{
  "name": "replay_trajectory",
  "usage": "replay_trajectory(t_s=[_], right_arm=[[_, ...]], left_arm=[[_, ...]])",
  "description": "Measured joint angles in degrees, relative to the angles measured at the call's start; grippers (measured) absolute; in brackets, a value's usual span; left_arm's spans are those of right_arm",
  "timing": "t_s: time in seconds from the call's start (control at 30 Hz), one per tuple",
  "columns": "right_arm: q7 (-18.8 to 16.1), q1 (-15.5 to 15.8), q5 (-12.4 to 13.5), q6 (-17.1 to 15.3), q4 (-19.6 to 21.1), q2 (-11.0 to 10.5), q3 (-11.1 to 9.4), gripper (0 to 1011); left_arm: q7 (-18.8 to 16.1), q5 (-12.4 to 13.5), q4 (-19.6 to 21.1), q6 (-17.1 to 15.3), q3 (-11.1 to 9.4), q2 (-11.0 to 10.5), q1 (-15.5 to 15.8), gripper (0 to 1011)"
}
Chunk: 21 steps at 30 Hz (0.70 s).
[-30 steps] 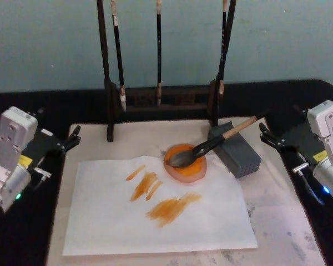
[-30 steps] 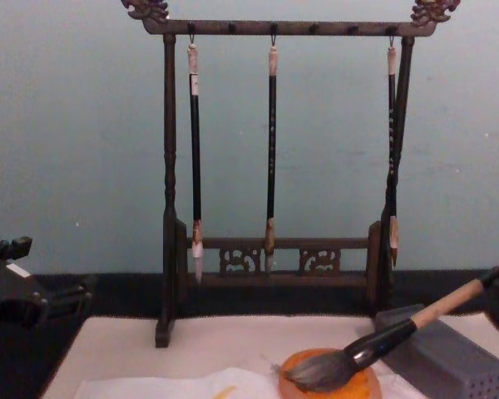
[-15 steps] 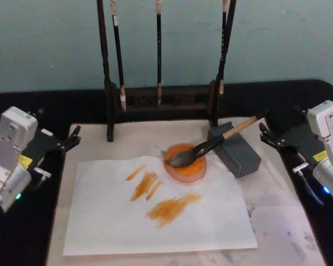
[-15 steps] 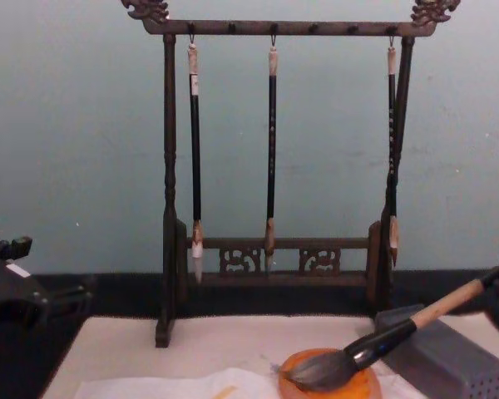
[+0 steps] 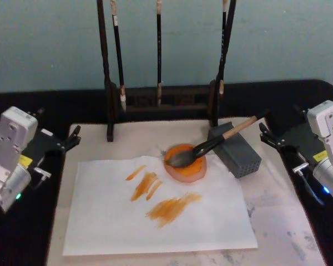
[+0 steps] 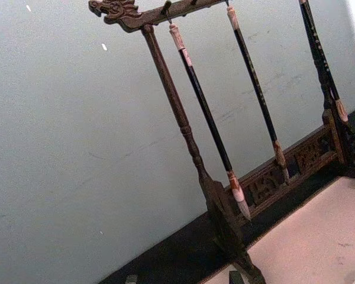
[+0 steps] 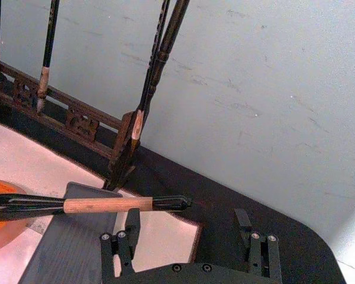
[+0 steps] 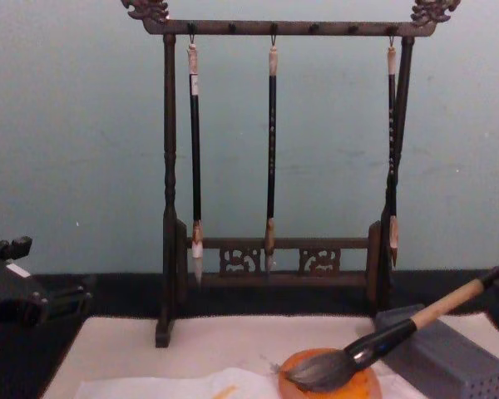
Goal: Pick up the brush from the inkstone, write on the paper, then place the brush back to its original position.
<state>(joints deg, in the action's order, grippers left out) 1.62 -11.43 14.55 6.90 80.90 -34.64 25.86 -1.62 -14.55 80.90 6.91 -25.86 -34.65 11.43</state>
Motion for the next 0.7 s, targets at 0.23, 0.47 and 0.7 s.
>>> replay_trajectory(t_s=[0.23, 0.47, 0.7], right_arm=[[-0.22, 0.29, 0.00, 0.15, 0.09, 0.14, -0.54, 1000], [-1.72, 2.58, 2.17, 0.66, 2.51, 0.56, -3.09, 1000], [-6.27, 4.83, 10.32, -0.87, 4.08, 2.32, -6.32, 1000]], left_arm=[[0.00, 0.00, 0.00, 0.00, 0.00, 0.00, 0.00, 1001], [0.00, 0.00, 0.00, 0.00, 0.00, 0.00, 0.00, 1001], [0.00, 0.00, 0.00, 0.00, 0.00, 0.00, 0.00, 1001]])
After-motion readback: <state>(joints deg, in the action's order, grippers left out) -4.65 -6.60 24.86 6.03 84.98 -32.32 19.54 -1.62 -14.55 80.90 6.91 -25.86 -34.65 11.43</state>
